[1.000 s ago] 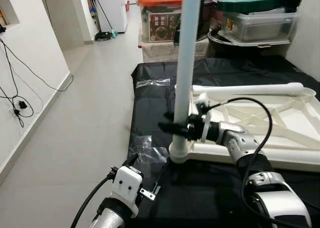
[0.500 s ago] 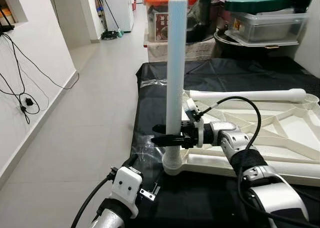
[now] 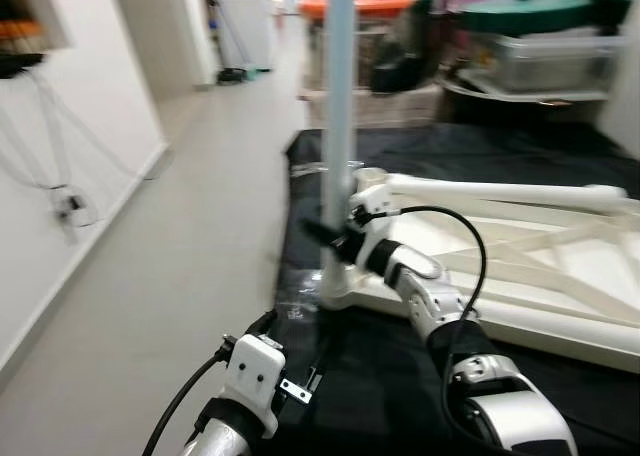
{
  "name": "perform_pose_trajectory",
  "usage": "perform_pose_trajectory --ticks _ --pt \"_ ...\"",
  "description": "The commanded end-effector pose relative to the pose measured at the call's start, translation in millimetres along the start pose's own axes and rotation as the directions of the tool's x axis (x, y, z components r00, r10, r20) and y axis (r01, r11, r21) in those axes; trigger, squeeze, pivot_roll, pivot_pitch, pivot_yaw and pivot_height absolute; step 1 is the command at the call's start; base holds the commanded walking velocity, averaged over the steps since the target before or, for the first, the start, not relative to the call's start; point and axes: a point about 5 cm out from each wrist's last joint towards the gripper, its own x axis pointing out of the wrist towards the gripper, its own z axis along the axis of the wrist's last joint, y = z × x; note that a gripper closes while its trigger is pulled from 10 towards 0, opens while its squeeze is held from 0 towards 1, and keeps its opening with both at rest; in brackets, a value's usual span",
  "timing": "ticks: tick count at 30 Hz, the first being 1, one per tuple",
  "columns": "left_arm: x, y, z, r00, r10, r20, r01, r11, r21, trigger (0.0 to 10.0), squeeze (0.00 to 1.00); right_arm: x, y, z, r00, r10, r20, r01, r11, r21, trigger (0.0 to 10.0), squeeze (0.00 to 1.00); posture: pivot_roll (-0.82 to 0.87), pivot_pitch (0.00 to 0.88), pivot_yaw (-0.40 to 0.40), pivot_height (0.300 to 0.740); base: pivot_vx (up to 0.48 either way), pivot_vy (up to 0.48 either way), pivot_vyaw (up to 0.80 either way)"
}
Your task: Building children table
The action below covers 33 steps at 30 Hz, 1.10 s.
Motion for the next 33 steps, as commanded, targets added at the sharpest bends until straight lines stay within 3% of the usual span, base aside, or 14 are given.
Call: perform_pose_trajectory --ticks 1,5,9,10,13,14,17,18,19,20,21,28,29,33 --pt "-1.3 1.6 -2.3 1.000 -0.004 -0.011 0.004 1.000 0.002 10.0 0.00 -13.7 -25.6 -5.7 0.956 -0.292 -0.008 0.292 0.956 0.032 0.0 0.00 -0.03 0.000 0.031 0.740 0.000 0.000 0.00" --pt "-1.4 1.6 -2.3 1.000 -0.005 -0.011 0.005 1.000 0.006 10.0 0.00 -32.4 -25.4 -16.6 0.850 -0.521 -0.076 0.525 0.850 0.036 0.0 0.00 -0.03 0.000 0.031 0.740 0.000 0.000 0.00" --pt "-1.3 1.5 -2.2 1.000 -0.005 -0.011 0.005 1.000 0.007 10.0 0.00 -34.2 -18.6 -22.5 0.827 -0.552 -0.106 0.558 0.829 0.039 0.0 0.00 -0.03 0.000 0.031 0.740 0.000 0.000 0.00" --pt "-1.2 1.4 -2.2 1.000 -0.004 -0.010 0.004 1.000 0.006 10.0 0.00 -29.8 -12.1 -24.6 0.854 -0.511 -0.098 0.517 0.854 0.057 5.5 0.00 -0.03 0.000 0.031 0.740 0.000 0.000 0.00" --pt "-1.2 1.3 -2.3 1.000 -0.004 -0.011 0.004 1.000 0.005 10.0 0.00 -26.6 -7.7 -25.0 0.871 -0.483 -0.092 0.490 0.868 0.078 5.5 0.00 -0.03 0.000 0.031 0.740 0.000 0.000 0.00" --pt "-1.1 1.2 -2.4 1.000 -0.004 -0.011 0.004 1.000 0.006 10.0 0.00 -23.9 -4.3 -21.0 0.890 -0.452 -0.057 0.456 0.886 0.086 10.0 0.00 -0.03 0.000 0.031 0.740 0.000 0.000 0.00" --pt "-1.1 1.1 -2.4 1.000 -0.004 -0.011 0.004 1.000 0.006 10.0 0.00 -22.3 -2.1 -18.0 0.901 -0.433 -0.031 0.434 0.897 0.086 10.0 0.00 -0.03 0.000 0.031 0.740 0.000 0.000 0.00" --pt "-0.9 0.9 -2.2 1.000 -0.003 -0.011 0.004 1.000 0.005 10.0 0.00 -20.2 -0.6 -13.6 0.919 -0.393 -0.006 0.392 0.916 0.082 10.0 1.00 -0.03 0.000 0.023 0.740 0.000 0.000 0.00" --pt "-0.8 0.8 -2.0 1.000 -0.003 -0.011 0.003 1.000 0.004 10.0 0.00 -19.0 -4.1 -10.1 0.926 -0.378 0.013 0.376 0.925 0.054 10.0 0.67 -0.03 0.000 0.023 0.740 0.000 0.000 0.00" --pt "-0.8 0.8 -2.0 1.000 -0.003 -0.011 0.003 1.000 0.004 10.0 0.00 -19.0 -4.1 -10.1 0.926 -0.378 0.013 0.376 0.925 0.054 10.0 0.67 -0.03 0.000 0.023 0.740 0.000 0.000 0.00" --pt "-0.8 0.9 -2.1 1.000 -0.001 -0.011 0.001 1.000 0.004 10.0 0.00 -16.3 -6.4 -4.4 0.942 -0.335 0.029 0.333 0.941 0.058 10.0 0.00 -0.03 0.000 0.023 0.740 0.000 0.000 0.00" --pt "-0.5 1.5 -2.2 1.000 0.002 -0.012 -0.002 1.000 0.002 10.0 0.00 -6.9 -10.9 5.9 0.984 -0.177 0.029 0.173 0.981 0.092 10.0 0.00 -0.02 0.000 0.027 0.740 0.000 0.000 0.00" --pt "0.2 1.8 -2.1 1.000 -0.003 -0.012 0.003 1.000 0.004 10.0 0.00 -2.1 -11.9 6.9 1.000 0.015 -0.008 -0.015 0.994 0.104 10.0 0.00 -0.01 0.000 0.036 0.740 0.000 0.000 0.00" --pt "0.2 2.1 -2.1 1.000 -0.002 -0.012 0.002 1.000 0.008 10.0 0.00 -3.6 -7.0 4.7 0.970 0.238 -0.037 -0.231 0.963 0.142 10.0 0.00 -0.01 0.000 0.036 0.740 0.000 0.000 0.00"
